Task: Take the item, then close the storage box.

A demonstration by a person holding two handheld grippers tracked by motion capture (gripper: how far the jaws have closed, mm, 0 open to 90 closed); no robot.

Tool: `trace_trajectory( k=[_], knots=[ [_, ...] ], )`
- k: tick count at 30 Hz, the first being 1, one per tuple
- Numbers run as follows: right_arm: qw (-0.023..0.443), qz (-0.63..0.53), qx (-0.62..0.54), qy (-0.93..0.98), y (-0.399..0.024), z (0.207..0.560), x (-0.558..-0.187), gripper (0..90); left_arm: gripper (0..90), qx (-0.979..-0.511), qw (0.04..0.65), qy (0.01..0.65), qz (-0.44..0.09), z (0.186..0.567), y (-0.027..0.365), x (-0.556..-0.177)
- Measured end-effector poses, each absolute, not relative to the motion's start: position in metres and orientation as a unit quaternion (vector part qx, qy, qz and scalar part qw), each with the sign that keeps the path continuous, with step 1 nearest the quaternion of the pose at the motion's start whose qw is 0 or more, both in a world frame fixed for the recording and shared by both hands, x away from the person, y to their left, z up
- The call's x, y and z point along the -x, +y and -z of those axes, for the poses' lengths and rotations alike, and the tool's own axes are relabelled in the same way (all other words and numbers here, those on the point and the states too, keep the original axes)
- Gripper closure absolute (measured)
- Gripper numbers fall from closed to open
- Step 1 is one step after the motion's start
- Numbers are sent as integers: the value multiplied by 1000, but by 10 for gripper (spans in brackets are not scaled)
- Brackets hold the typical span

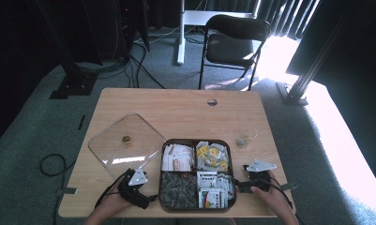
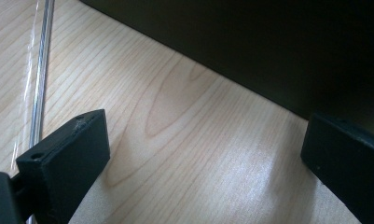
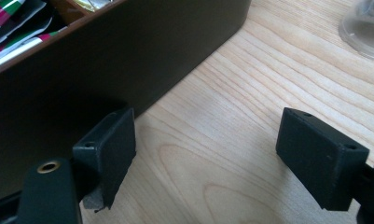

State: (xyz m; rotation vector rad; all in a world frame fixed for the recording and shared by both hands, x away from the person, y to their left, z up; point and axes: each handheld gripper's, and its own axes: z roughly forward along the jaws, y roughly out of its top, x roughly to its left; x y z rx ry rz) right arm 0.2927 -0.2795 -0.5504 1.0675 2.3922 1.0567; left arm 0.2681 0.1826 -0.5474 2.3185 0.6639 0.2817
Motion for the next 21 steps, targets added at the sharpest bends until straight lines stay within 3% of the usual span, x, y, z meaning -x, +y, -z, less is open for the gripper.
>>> trace_trajectory(
  k=[21],
  knots=[
    [160,-368,-373,837,-279,550,-293,186,16,-892,337,277,-120,545,191,-269]
  ],
)
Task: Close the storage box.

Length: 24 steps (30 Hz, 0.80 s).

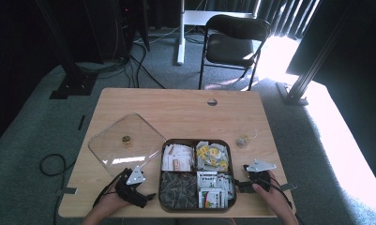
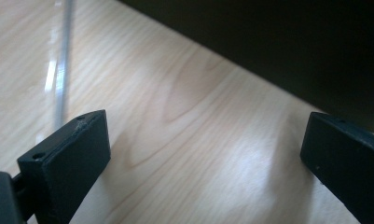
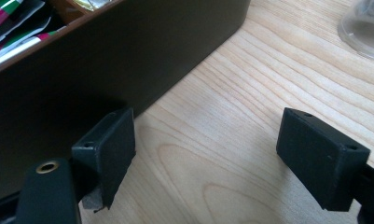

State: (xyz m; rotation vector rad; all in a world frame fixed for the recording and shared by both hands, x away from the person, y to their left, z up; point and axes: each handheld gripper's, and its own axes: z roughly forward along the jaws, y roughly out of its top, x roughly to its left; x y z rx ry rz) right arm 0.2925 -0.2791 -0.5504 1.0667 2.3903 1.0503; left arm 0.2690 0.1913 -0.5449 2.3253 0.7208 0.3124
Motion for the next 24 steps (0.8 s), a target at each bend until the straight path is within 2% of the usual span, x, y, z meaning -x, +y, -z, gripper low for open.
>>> trace_trajectory(
  k=[8,24],
  knots=[
    [160,-368,-373,837,-279,550,-293,187,16,-881,336,311,-119,538,200,-275],
    [160,-367,-374,837,-279,550,-292,186,17,-842,354,377,-151,526,222,-287]
  ],
)
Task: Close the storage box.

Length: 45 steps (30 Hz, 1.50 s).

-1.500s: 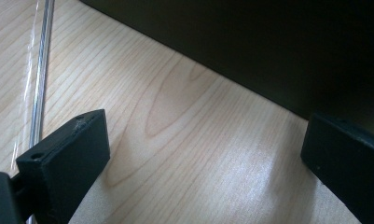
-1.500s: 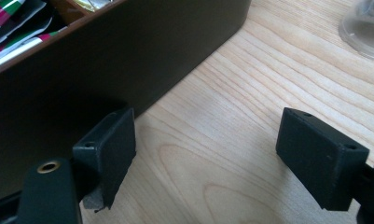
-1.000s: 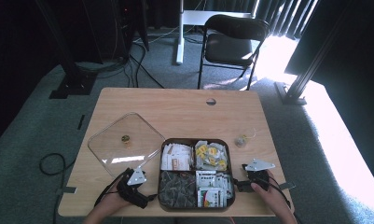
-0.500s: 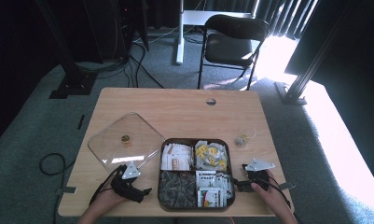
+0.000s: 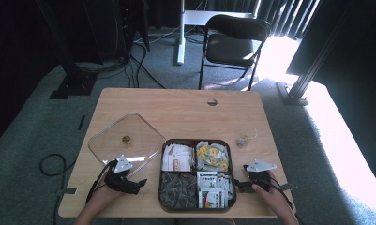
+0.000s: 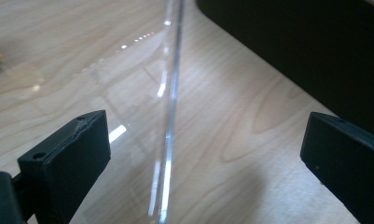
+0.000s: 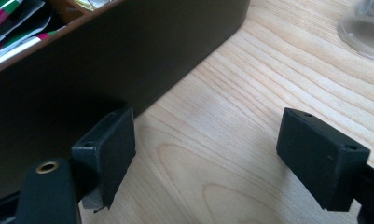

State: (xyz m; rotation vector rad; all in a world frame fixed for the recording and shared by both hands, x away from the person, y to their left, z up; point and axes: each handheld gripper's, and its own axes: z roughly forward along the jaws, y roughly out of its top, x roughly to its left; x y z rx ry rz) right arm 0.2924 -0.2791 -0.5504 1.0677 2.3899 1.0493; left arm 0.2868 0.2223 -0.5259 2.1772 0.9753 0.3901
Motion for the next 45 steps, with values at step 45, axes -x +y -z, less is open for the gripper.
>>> trace_trajectory(
  k=[45],
  knots=[
    [160,-366,-374,837,-279,550,-292,186,33,-757,347,491,-255,515,261,-354]
  ],
)
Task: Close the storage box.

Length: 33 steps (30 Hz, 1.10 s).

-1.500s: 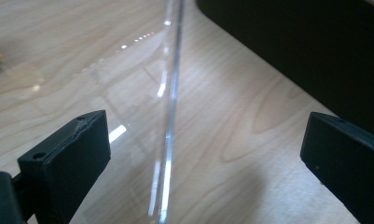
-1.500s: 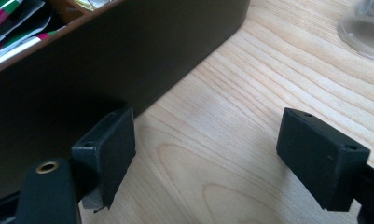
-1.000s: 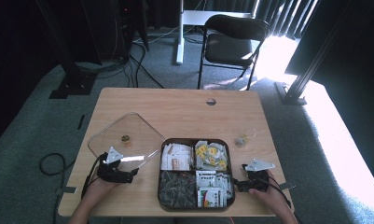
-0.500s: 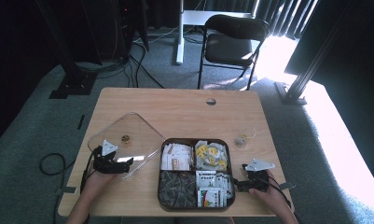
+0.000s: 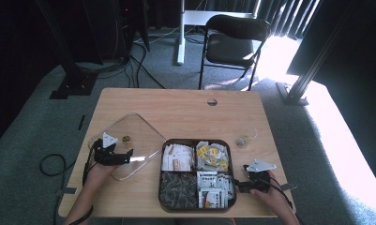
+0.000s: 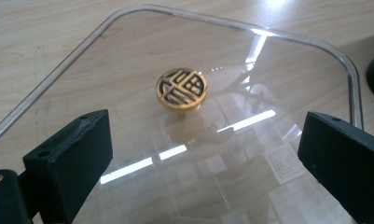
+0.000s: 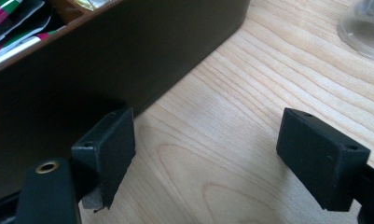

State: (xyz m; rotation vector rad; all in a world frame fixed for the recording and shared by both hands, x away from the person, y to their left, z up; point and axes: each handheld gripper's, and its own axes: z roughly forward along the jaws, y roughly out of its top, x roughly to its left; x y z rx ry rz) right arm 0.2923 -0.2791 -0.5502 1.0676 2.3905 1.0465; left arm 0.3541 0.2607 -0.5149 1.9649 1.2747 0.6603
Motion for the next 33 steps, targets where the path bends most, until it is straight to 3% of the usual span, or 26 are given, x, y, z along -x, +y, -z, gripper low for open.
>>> trace_trajectory(
  k=[11,12,19,27,33],
  knots=[
    [160,-366,-374,837,-279,550,-292,186,71,-752,354,498,-247,521,259,-369],
    [160,-366,-374,837,-279,550,-292,186,125,-755,353,497,-244,523,258,-371],
    [160,-366,-374,837,-279,550,-292,186,205,-746,352,512,-240,527,257,-380],
    [160,-366,-374,837,-279,550,-292,186,415,-741,353,516,-245,529,258,-385],
    [160,-366,-374,837,-279,550,-292,186,482,-750,346,509,-243,532,256,-388]
  ],
)
